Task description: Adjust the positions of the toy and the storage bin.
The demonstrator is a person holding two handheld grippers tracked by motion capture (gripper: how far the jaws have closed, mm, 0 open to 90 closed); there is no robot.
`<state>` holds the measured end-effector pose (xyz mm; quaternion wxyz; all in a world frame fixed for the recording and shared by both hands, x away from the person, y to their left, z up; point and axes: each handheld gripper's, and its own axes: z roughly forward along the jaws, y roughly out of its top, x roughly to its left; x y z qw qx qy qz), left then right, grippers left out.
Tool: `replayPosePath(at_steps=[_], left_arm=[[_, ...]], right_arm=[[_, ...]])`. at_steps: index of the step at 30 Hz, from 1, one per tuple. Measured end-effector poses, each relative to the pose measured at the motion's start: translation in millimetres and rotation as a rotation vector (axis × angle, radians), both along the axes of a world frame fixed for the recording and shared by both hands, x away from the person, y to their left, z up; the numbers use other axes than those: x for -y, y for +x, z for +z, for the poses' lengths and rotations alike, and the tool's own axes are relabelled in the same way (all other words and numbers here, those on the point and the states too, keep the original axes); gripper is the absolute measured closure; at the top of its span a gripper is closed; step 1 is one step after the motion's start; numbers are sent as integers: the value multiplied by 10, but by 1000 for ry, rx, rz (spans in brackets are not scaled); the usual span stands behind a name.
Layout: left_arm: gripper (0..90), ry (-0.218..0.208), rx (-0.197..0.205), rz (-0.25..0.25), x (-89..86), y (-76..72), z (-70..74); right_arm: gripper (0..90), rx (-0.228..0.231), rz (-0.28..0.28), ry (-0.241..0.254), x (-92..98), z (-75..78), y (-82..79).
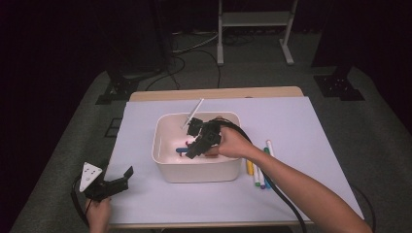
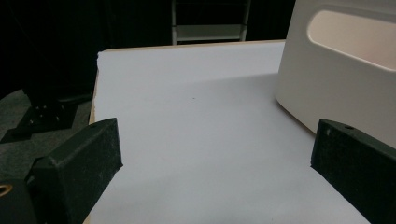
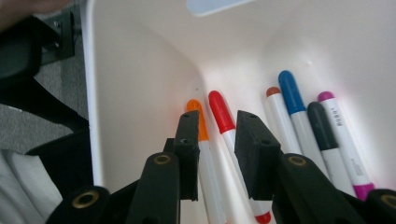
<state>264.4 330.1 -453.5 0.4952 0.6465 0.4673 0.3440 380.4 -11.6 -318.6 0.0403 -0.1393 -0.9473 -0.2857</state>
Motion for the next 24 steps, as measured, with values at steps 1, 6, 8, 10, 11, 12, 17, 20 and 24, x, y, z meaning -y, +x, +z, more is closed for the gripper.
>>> replayPosePath(at_steps=[1, 6, 8, 10, 11, 12, 17, 20, 24], left_arm=[[5, 1, -1, 0, 0, -1, 1], [5, 4, -1, -1, 1, -4, 1], [5, 4, -2, 0, 1, -2, 2], [5, 5, -2, -1, 2, -3, 2], [5, 5, -2, -1, 2, -3, 2], [6, 7, -2, -1, 3, -3, 2], [5, 8, 1, -1, 8, -5, 1], [5, 10, 0, -1, 11, -5, 2], [5, 13, 0, -1, 16, -6, 2]], right_arm=[[689, 4, -5, 12, 34, 39, -12], [670, 28, -31, 60, 231, 216, -62], [659, 36, -44, 81, 329, 274, -70], [648, 48, -59, 94, 432, 322, -77], [642, 53, -70, 98, 486, 346, -82], [638, 56, -81, 106, 542, 371, -87], [611, 87, -129, 130, 840, 469, -112], [601, 98, -163, 147, 1035, 501, -132], [572, 109, -218, 158, 1284, 504, -162]])
